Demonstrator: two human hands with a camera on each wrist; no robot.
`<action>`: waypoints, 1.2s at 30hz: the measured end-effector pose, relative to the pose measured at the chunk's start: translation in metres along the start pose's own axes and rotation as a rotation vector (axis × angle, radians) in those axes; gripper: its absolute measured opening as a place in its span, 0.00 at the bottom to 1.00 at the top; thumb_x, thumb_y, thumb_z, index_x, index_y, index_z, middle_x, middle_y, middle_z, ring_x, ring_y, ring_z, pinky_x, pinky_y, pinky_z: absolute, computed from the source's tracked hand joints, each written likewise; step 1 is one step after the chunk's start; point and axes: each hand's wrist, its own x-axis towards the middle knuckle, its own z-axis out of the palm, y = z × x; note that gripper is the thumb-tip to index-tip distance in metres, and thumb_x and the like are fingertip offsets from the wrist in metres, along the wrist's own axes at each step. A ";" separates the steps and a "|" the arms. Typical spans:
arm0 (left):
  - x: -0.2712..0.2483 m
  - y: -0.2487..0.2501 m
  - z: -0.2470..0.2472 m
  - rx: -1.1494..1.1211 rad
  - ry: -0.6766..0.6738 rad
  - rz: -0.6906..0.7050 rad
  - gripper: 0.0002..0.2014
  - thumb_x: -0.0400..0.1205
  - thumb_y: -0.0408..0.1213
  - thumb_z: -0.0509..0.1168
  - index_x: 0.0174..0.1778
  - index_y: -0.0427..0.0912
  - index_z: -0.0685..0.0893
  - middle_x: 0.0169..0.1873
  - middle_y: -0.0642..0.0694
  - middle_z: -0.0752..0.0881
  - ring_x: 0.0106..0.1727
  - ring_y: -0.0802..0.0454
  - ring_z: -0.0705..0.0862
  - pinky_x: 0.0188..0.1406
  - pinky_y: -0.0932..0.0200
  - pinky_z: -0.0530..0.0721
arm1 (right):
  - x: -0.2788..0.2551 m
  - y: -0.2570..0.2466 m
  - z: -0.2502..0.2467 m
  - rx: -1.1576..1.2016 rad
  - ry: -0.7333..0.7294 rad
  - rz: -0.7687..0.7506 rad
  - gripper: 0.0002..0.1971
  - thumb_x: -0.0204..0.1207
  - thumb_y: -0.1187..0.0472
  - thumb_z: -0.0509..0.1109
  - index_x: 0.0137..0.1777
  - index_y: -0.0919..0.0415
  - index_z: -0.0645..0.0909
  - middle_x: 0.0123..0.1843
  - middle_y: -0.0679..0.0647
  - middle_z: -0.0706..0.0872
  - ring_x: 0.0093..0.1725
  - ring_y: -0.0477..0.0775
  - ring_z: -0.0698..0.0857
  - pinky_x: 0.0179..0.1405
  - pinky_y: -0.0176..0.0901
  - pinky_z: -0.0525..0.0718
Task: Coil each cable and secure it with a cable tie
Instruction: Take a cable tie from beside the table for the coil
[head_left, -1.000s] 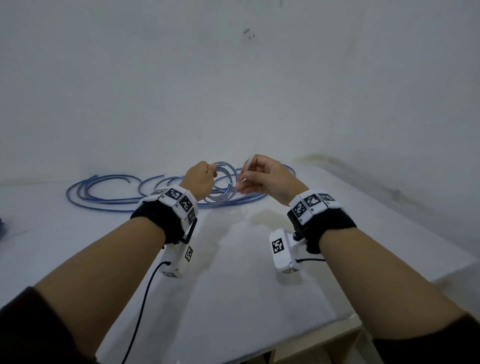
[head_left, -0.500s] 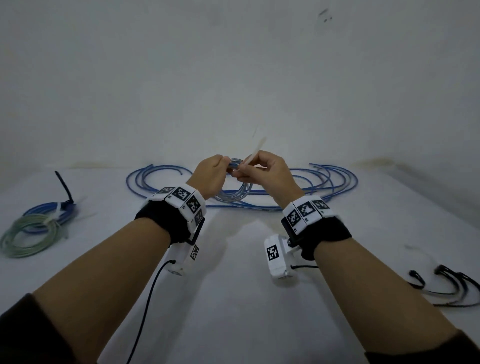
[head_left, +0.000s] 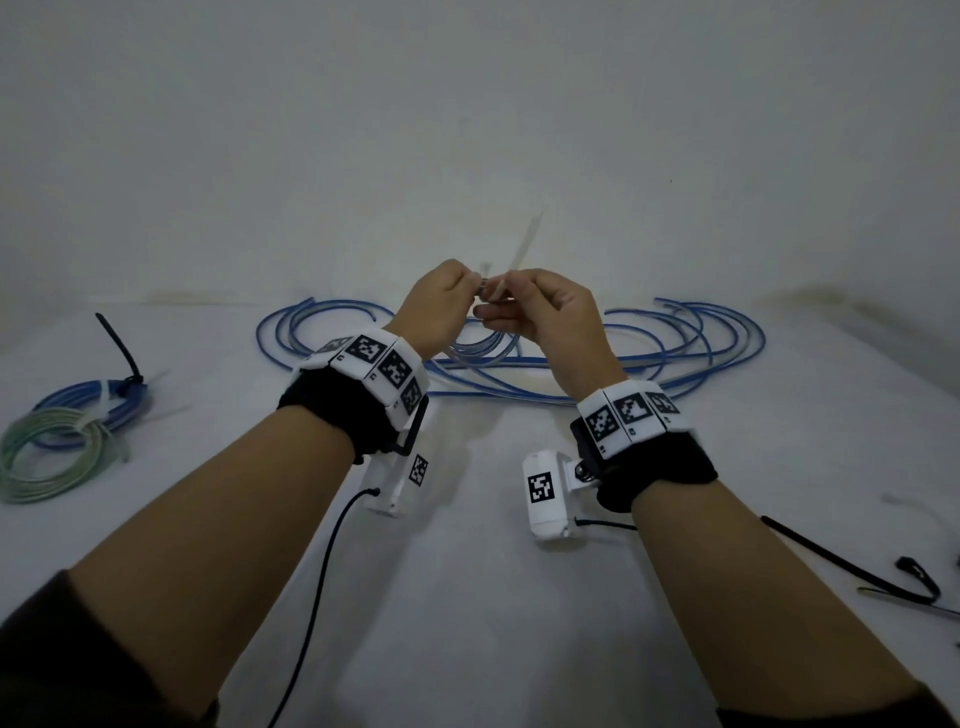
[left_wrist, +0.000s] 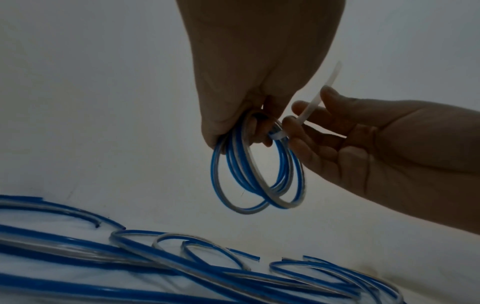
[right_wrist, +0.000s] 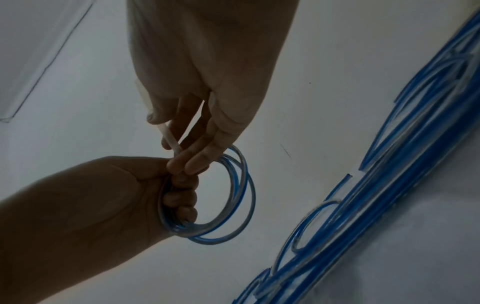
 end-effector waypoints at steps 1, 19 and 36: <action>0.000 0.001 0.001 0.020 0.006 0.016 0.13 0.85 0.34 0.54 0.33 0.46 0.72 0.33 0.53 0.73 0.35 0.60 0.71 0.41 0.59 0.69 | -0.001 0.001 0.000 0.012 0.011 -0.013 0.09 0.83 0.65 0.61 0.48 0.69 0.81 0.44 0.61 0.87 0.39 0.53 0.88 0.44 0.42 0.88; -0.007 0.005 0.001 0.108 0.040 0.232 0.07 0.86 0.35 0.55 0.43 0.39 0.73 0.30 0.55 0.75 0.29 0.63 0.71 0.29 0.73 0.68 | -0.011 -0.003 -0.003 0.087 0.150 -0.037 0.03 0.79 0.69 0.66 0.46 0.61 0.77 0.35 0.57 0.81 0.23 0.46 0.72 0.25 0.38 0.73; -0.023 -0.002 -0.025 0.110 0.190 0.325 0.09 0.85 0.38 0.58 0.44 0.40 0.80 0.33 0.55 0.82 0.34 0.59 0.76 0.33 0.73 0.70 | -0.009 -0.012 0.009 0.048 0.059 0.062 0.04 0.79 0.68 0.67 0.43 0.63 0.78 0.32 0.55 0.82 0.21 0.45 0.72 0.25 0.37 0.74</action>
